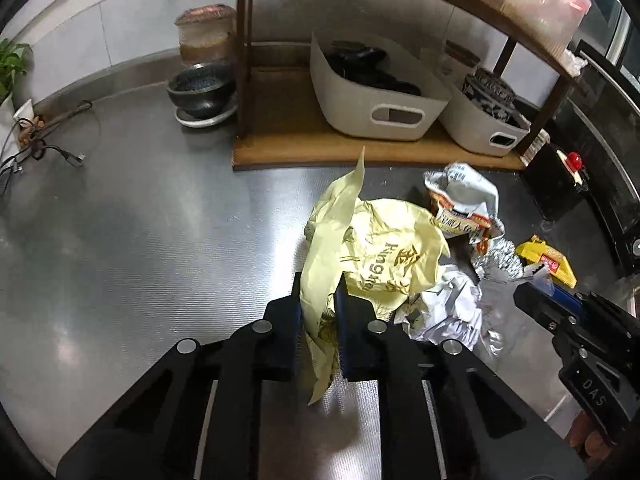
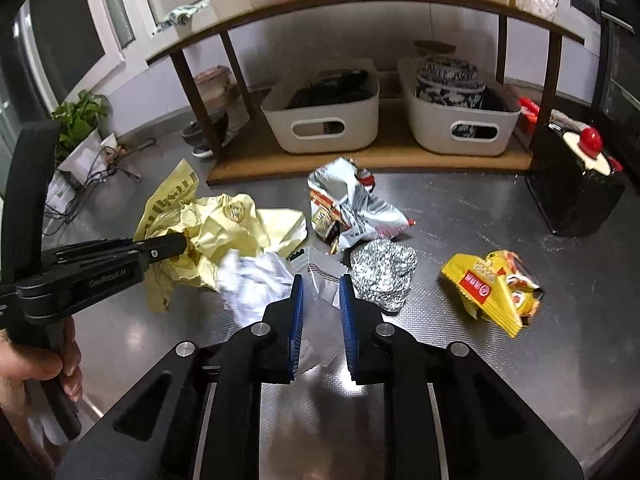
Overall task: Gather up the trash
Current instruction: 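Grasp the yellow plastic bag with the left tool while the right tool grasps clear wrap, then lower both tools over the bin and open them to drop bag and wrap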
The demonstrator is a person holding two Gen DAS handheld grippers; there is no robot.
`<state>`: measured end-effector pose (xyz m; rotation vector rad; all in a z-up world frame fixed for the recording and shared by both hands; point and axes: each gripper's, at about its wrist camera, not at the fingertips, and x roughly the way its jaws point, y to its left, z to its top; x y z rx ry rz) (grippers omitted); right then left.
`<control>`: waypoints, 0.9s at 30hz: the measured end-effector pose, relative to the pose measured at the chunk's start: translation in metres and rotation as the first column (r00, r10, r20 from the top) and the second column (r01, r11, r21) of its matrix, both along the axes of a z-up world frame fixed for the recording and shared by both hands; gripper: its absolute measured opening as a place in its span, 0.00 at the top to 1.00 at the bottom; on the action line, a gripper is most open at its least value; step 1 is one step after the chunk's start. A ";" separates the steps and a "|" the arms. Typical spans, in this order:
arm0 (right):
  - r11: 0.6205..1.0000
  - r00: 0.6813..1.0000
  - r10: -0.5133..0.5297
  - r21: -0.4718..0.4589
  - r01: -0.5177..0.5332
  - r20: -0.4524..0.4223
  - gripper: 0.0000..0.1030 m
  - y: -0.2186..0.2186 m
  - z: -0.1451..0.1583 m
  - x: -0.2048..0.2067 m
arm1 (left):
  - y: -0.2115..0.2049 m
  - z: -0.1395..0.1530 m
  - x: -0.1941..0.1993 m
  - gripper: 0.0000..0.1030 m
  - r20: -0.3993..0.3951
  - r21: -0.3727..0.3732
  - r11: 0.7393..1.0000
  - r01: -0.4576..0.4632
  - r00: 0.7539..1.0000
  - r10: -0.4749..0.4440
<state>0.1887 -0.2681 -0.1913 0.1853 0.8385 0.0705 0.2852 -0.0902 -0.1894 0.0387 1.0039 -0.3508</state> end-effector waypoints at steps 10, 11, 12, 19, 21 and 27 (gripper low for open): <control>1.000 0.997 0.019 0.001 -0.019 0.069 0.82 0.013 0.038 -0.032 | 0.021 0.041 -0.039 0.88 0.085 0.012 1.000 -0.021 0.996 0.020; 1.000 0.997 0.023 0.002 -0.023 0.071 0.82 0.016 0.041 -0.037 | 0.025 0.046 -0.046 0.88 0.094 0.014 1.000 -0.024 0.995 0.023; 1.000 0.997 0.025 0.004 -0.025 0.072 0.82 0.019 0.042 -0.040 | 0.029 0.051 -0.054 0.88 0.101 0.013 1.000 -0.026 0.995 0.024; 0.998 0.997 0.059 0.000 -0.059 0.055 0.82 0.043 0.053 -0.082 | 0.050 0.070 -0.111 0.88 0.117 0.027 0.999 -0.025 0.993 0.021; 0.998 0.997 0.067 0.008 -0.067 0.049 0.82 0.047 0.055 -0.096 | 0.055 0.073 -0.131 0.88 0.121 0.028 0.999 -0.022 0.992 0.019; 0.995 0.995 0.092 0.037 -0.094 0.036 0.82 0.057 0.058 -0.143 | 0.071 0.075 -0.189 0.88 0.120 0.029 1.000 -0.007 0.993 0.003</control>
